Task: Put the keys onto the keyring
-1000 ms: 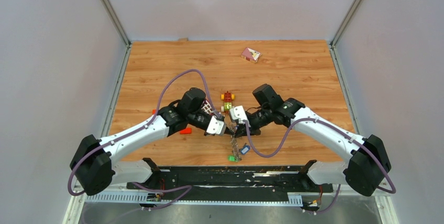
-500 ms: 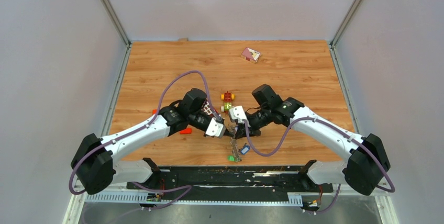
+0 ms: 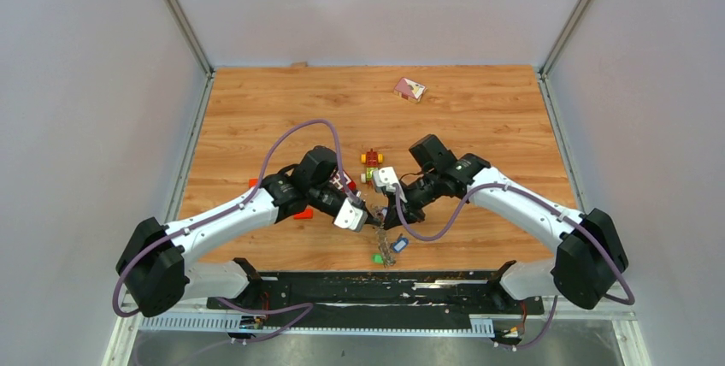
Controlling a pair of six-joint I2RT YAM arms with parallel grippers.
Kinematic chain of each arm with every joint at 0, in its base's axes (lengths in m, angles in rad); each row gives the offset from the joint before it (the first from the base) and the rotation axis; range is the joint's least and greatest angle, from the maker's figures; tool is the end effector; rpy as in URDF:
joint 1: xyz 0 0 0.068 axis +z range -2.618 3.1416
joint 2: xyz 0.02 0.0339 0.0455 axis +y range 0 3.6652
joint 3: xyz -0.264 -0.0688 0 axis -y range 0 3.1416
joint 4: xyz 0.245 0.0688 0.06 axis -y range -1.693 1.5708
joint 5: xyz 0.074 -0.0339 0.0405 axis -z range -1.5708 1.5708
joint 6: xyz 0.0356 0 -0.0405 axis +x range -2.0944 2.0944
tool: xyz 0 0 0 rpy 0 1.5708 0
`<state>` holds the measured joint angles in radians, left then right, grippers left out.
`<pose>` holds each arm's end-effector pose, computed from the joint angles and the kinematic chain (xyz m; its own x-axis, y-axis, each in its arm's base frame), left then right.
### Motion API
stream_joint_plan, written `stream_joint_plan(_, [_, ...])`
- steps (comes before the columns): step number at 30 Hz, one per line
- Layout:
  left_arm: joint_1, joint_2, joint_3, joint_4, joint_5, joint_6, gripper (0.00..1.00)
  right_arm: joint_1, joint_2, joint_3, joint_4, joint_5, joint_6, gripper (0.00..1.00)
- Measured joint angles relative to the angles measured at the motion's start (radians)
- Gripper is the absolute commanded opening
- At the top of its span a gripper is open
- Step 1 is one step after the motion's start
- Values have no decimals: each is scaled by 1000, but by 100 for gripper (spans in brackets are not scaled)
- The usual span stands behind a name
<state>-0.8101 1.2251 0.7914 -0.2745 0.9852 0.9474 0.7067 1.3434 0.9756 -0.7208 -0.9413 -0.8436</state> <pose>0.1503 -0.2010 0.2524 0.4176 0.2122 -0.8835 0.8526 -0.4278 0.3002 0.1750 0.1873 0.2545 0.0506 -0.5351 -0.8433 -0.9470 -0.2939 0.1297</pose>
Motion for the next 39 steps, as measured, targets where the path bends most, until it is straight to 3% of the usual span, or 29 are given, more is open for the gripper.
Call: stream_joint_plan(39, [-49,-14,5,-70,-87,272,0,-76,151,69,-106,-153,116,0])
